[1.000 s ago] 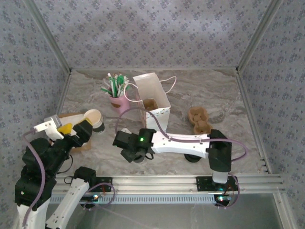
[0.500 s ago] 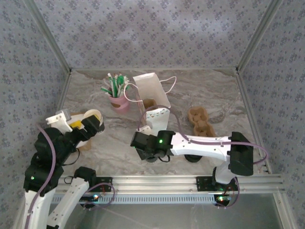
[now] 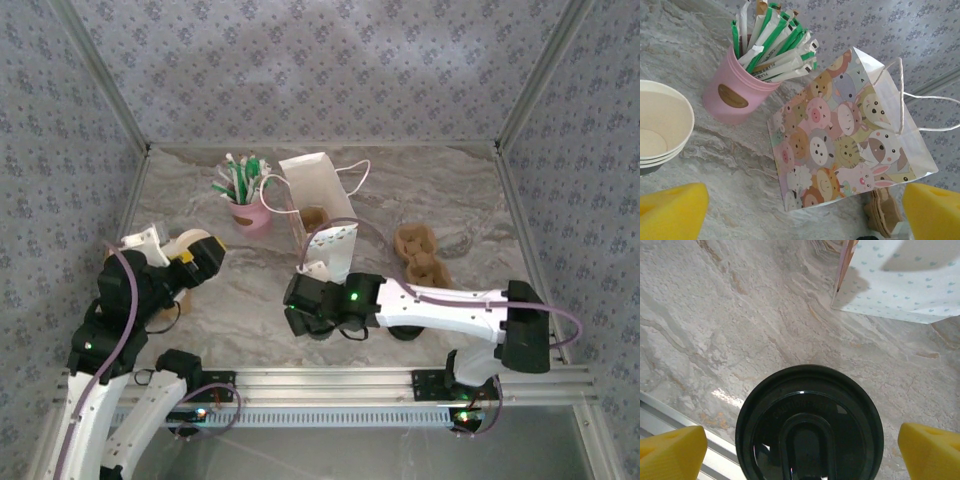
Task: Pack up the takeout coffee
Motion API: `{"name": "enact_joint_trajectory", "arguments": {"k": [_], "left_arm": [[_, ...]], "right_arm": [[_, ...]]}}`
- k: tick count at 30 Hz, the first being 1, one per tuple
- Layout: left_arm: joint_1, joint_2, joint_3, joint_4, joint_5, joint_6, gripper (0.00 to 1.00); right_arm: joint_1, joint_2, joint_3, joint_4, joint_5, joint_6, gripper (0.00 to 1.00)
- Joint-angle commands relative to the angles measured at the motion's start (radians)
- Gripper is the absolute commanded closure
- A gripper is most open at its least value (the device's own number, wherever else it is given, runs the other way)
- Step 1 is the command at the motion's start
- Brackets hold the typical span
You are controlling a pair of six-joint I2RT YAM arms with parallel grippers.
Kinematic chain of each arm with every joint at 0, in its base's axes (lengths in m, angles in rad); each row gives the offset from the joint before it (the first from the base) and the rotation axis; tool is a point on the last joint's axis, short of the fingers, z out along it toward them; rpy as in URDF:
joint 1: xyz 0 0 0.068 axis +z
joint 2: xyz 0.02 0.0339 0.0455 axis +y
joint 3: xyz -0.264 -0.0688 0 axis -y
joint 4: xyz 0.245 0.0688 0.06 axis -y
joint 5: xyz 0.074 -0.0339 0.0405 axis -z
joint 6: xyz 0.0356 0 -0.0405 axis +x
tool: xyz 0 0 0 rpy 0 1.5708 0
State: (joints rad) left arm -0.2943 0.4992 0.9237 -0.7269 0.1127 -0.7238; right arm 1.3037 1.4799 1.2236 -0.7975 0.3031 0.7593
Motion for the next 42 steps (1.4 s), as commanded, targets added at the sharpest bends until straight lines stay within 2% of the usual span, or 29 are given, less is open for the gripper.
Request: {"name": "enact_joint_trajectory", "arguments": {"k": [1,3,8,11,21,35,42], "left_arm": [[0.0,0.023,-0.007,0.043,0.042,-0.009,0.01],[0.0,0.047,-0.004,0.043,0.063,-0.003,0.01],[0.0,0.114,0.013,0.036,0.115,0.014,0.01],[0.0,0.137,0.02,0.035,0.131,0.017,0.01],[0.0,0.153,0.027,0.032,0.137,0.02,0.01],[0.0,0.169,0.026,0.027,0.139,0.03,0.01],[0.0,0.165,0.02,0.023,0.138,0.035,0.01]], "right_arm": [[-0.003,-0.046,0.012,-0.059,0.029,-0.027,0.0],[-0.003,-0.053,0.031,-0.095,0.071,-0.018,0.0],[-0.043,-0.062,0.053,-0.113,-0.06,-0.093,0.0],[-0.032,-0.078,0.057,-0.106,-0.029,-0.198,0.0],[-0.082,-0.136,0.049,-0.126,-0.125,-0.259,0.0],[-0.073,0.085,0.183,-0.246,-0.147,-0.264,0.13],[-0.058,0.132,0.219,-0.252,-0.198,-0.31,0.12]]}}
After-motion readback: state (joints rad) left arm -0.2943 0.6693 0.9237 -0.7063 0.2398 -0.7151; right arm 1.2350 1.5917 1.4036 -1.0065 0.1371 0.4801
